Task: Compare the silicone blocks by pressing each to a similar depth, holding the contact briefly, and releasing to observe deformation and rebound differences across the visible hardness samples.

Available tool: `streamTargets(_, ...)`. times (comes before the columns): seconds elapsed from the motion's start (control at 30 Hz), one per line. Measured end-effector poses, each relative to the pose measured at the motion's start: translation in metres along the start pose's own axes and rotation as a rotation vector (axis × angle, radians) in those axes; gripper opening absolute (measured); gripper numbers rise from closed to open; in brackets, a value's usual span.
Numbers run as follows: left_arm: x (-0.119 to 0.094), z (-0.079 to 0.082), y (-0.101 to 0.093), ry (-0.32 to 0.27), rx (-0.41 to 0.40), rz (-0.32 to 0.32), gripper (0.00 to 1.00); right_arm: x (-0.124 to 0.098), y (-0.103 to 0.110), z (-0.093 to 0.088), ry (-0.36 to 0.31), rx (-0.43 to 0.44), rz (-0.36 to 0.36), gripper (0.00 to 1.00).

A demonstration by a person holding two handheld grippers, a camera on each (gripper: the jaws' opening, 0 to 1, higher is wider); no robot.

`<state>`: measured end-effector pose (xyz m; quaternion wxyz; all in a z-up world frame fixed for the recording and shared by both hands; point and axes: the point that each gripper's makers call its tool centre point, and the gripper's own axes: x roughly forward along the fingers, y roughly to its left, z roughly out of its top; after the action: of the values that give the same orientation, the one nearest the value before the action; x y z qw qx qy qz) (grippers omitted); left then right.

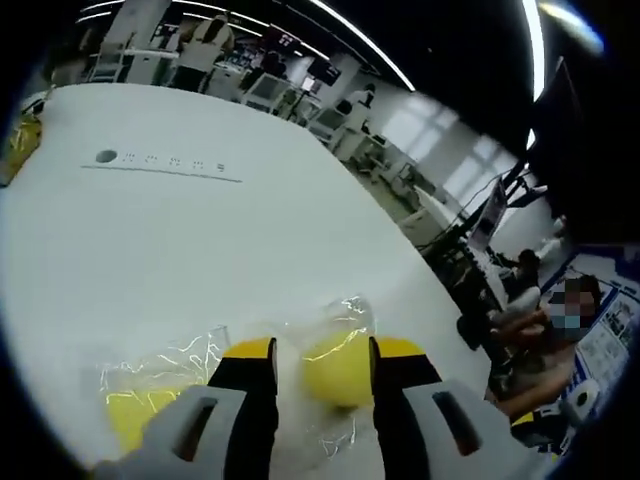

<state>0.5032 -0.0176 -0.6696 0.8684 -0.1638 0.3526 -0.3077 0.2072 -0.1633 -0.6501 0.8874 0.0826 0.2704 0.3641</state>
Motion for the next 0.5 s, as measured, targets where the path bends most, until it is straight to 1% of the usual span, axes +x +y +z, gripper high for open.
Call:
streamTargets(0.07, -0.007, 0.001, -0.005, -0.004, 0.026, -0.002, 0.40, -0.001, 0.000, 0.001, -0.011, 0.000, 0.000, 0.68)
streamTargets(0.17, -0.015, 0.005, -0.013, -0.031, 0.055, -0.009, 0.44, 0.000, 0.001, 0.001, -0.014, -0.010, -0.004, 0.68)
streamTargets(0.23, -0.021, 0.010, -0.019, -0.048, 0.103, -0.014, 0.47, 0.000, 0.002, -0.001, -0.007, -0.017, 0.001, 0.67)
streamTargets(0.3, -0.026, 0.016, -0.023, -0.069, 0.122, -0.019, 0.49, 0.001, 0.003, 0.001, -0.007, -0.019, 0.010, 0.66)
streamTargets(0.33, -0.029, 0.018, -0.025, -0.076, 0.120, -0.022, 0.46, 0.002, 0.004, 0.002, -0.010, -0.023, 0.013, 0.66)
streamTargets(0.37, -0.032, 0.023, -0.029, -0.092, 0.097, -0.031, 0.43, 0.002, 0.003, 0.003, -0.012, -0.035, 0.011, 0.65)
streamTargets(0.4, -0.035, 0.026, -0.036, -0.106, 0.102, -0.056, 0.42, 0.002, 0.003, 0.005, -0.013, -0.042, 0.012, 0.65)
streamTargets(0.43, -0.038, 0.028, -0.042, -0.120, 0.156, -0.071, 0.44, 0.002, 0.003, 0.005, -0.013, -0.042, 0.012, 0.65)
streamTargets(0.5, -0.044, 0.028, -0.045, -0.116, 0.200, -0.059, 0.52, 0.002, 0.002, 0.007, -0.016, -0.040, 0.009, 0.66)
